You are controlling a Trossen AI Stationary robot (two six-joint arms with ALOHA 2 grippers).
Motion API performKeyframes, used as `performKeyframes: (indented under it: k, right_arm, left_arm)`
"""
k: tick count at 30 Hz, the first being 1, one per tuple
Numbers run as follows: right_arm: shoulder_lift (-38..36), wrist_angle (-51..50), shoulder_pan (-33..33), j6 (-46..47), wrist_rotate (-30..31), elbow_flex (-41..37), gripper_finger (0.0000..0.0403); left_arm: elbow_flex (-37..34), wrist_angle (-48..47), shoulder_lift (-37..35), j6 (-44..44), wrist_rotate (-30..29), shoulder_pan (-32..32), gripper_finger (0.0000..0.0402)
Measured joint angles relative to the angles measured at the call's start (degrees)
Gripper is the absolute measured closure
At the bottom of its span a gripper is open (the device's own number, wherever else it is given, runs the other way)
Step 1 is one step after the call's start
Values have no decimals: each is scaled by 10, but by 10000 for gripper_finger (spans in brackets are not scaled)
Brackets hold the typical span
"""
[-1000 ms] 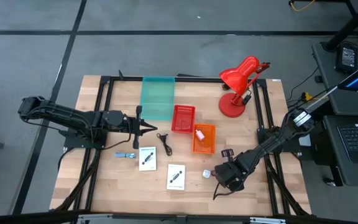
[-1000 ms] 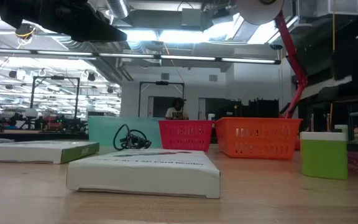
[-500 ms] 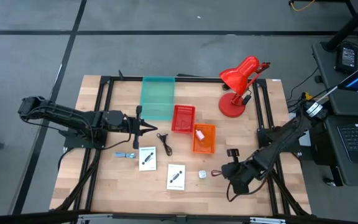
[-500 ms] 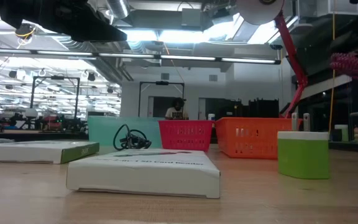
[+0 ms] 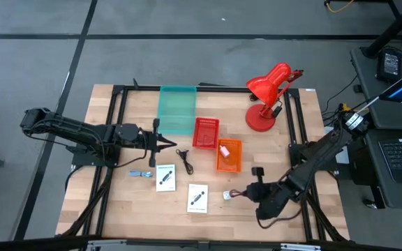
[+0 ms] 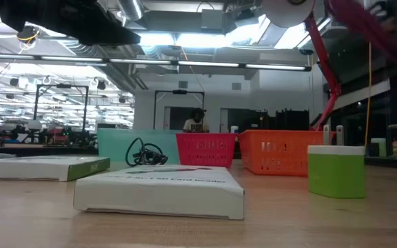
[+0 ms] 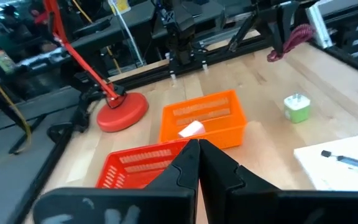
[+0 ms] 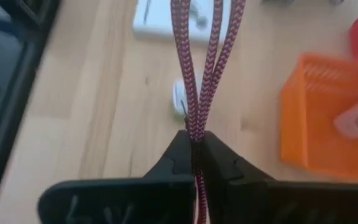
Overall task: Pick and place items into bin
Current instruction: Put the pink charger cable into the red basket
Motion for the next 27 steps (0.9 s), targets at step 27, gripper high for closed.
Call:
performKeyframes:
  k: [27]
  right_arm:
    - [-2, 452, -39, -167, 243, -122, 403]
  left_arm:
    - [0, 37, 0, -3, 96, -1, 400]
